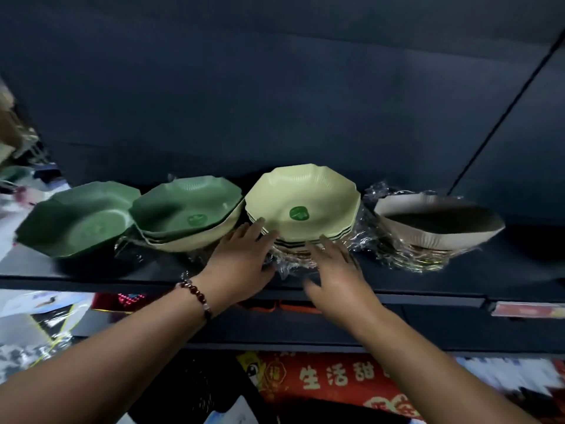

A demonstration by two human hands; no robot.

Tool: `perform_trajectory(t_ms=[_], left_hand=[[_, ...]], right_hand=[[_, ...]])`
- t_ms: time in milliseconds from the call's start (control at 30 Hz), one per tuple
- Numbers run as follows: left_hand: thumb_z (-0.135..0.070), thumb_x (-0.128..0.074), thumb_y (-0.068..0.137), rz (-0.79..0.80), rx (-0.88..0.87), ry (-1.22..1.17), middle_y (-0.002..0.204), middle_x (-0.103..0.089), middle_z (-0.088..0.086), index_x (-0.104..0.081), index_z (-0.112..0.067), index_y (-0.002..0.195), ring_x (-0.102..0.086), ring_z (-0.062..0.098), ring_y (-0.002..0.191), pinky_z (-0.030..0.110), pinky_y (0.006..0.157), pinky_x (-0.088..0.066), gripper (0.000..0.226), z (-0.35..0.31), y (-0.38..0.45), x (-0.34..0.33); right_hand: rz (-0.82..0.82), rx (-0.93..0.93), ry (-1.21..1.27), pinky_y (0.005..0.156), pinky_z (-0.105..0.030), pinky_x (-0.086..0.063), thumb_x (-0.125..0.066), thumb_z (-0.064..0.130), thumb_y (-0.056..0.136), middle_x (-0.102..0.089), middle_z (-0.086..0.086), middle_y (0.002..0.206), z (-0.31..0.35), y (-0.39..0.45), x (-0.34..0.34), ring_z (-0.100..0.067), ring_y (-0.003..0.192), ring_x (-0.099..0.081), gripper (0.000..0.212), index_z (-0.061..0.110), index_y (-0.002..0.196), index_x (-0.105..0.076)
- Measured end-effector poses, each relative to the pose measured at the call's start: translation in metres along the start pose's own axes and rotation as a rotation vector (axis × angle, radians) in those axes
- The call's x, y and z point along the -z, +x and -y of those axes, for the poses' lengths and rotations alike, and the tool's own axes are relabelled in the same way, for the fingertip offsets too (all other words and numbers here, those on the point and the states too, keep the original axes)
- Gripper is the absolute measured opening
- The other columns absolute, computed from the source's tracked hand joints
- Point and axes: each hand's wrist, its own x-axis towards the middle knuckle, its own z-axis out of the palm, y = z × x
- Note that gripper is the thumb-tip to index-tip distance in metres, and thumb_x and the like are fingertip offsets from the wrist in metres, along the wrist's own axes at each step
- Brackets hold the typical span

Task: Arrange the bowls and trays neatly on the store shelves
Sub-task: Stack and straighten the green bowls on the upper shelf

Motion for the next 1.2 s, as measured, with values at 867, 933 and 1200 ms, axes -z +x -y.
perform_trajectory(t_ms=[867, 933, 1200], left_hand=[[-0.024, -0.051, 0.098, -0.429, -0.174, -0.338, 0.101, -0.062, -0.002, -0.061, -0.015, 0.102, -0.059, 0.013, 0.077, 0.023, 0.062, -0.043, 0.014, 0.029, 0.044, -0.024], [-0.024, -0.051, 0.099, -0.481, -0.12, -0.394, 0.102, -0.064, -0.002, -0.062, -0.015, 0.103, -0.059, 0.014, 0.076, 0.024, 0.061, -0.041, 0.015, 0.021, 0.038, -0.017], [-0.02, -0.052, 0.098, -0.491, -0.031, -0.469, 0.124, -0.059, -0.006, -0.065, -0.017, 0.11, -0.054, 0.005, 0.106, 0.02, 0.088, -0.045, 0.018, -0.02, -0.011, -0.002]], right_hand=[[-0.543, -0.271, 0.793, 0.105, -0.034, -0.034, -0.061, 0.032, 0.09, -0.03, 0.003, 0.152, -0.004, 0.045, -0.008, -0.014, 0.137, -0.031, 0.055, 0.031, 0.141, -0.038], [-0.613, -0.385, 1.097, 0.108, -0.038, -0.035, -0.061, 0.033, 0.089, -0.035, 0.004, 0.15, -0.006, 0.048, -0.002, -0.014, 0.135, -0.037, 0.064, 0.031, 0.146, -0.03], [-0.302, -0.647, 1.63, 0.077, -0.041, -0.059, -0.056, 0.012, 0.088, -0.063, -0.012, 0.107, -0.021, 0.052, 0.024, -0.027, 0.094, -0.064, 0.025, 0.016, 0.112, -0.057]])
